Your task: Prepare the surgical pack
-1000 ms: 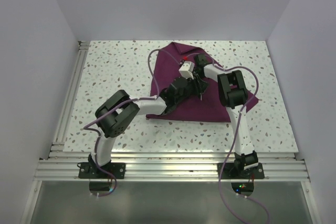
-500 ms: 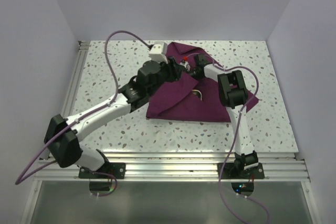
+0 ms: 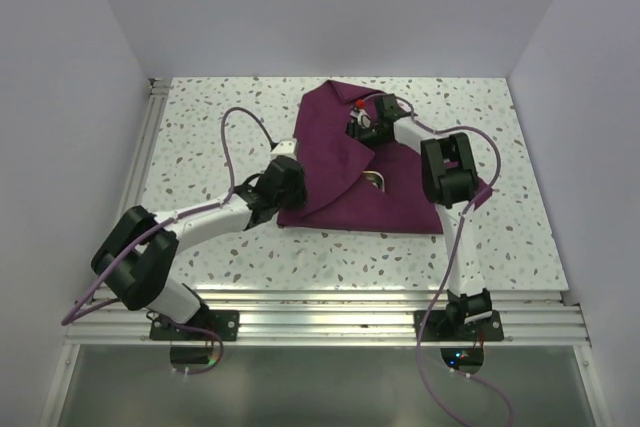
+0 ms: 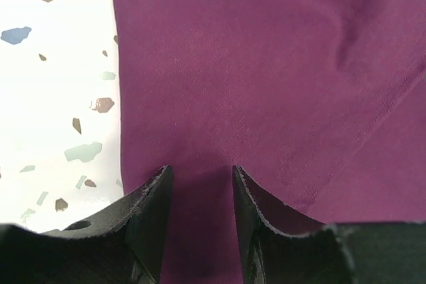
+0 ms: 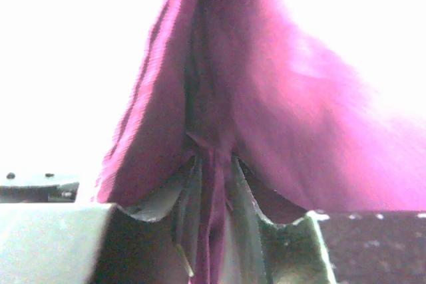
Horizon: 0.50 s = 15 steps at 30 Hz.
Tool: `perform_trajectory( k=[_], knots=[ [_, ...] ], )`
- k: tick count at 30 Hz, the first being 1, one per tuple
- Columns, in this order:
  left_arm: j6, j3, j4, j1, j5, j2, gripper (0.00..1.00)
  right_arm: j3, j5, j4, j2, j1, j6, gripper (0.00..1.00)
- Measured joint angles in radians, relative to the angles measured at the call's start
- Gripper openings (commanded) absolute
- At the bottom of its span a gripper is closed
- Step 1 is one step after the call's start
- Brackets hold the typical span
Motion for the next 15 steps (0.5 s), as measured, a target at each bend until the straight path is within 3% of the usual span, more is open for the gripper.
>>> perform_trajectory(
  k=[7, 13, 15],
  knots=[
    [0.000, -0.007, 0.038, 0.000, 0.003, 0.005, 0.42, -0.042, 0.150, 0.005, -0.114, -0.078, 0.019, 0.35],
    [0.000, -0.033, 0.070, -0.001, 0.004, 0.005, 0.42, -0.232, 0.252, 0.061, -0.282, -0.164, 0.058, 0.51],
    [0.000, -0.033, 0.073, -0.002, 0.004, 0.005, 0.42, -0.319, 0.275, 0.093, -0.348, -0.187, 0.072, 0.62]
  ],
)
